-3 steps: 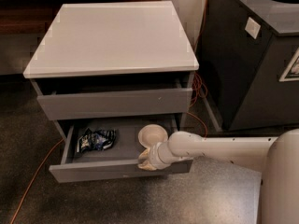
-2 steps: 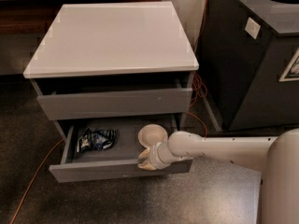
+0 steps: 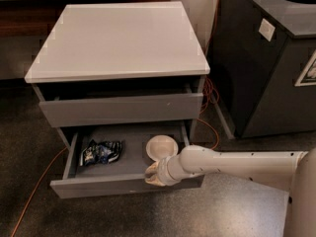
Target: Pick blue chip bag from middle drawer and place on counter
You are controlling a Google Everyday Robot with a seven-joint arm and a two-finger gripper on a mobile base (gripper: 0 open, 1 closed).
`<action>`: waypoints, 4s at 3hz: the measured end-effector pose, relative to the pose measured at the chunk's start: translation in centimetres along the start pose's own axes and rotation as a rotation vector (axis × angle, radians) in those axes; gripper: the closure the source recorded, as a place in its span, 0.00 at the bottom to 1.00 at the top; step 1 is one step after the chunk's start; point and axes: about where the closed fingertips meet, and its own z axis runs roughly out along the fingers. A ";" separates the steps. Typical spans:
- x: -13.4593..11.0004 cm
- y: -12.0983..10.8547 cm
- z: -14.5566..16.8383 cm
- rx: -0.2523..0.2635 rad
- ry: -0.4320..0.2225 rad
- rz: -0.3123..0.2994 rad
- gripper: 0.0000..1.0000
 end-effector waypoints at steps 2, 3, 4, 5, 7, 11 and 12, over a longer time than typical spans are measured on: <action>-0.4 2.4 -0.6 -0.005 -0.022 0.012 1.00; -0.4 2.4 -0.6 -0.005 -0.022 0.012 1.00; -1.0 5.1 -1.3 -0.007 -0.045 0.022 1.00; -1.5 6.6 -1.7 -0.005 -0.059 0.023 1.00; -3.4 9.7 -3.2 0.010 -0.075 0.008 0.82; -11.0 -3.2 -0.2 -0.168 -0.065 0.015 0.00; -12.5 -4.4 2.5 -0.156 -0.055 0.098 0.00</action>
Offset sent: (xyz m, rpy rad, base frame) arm -0.1326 0.0083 0.0208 0.1240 0.0480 -0.0171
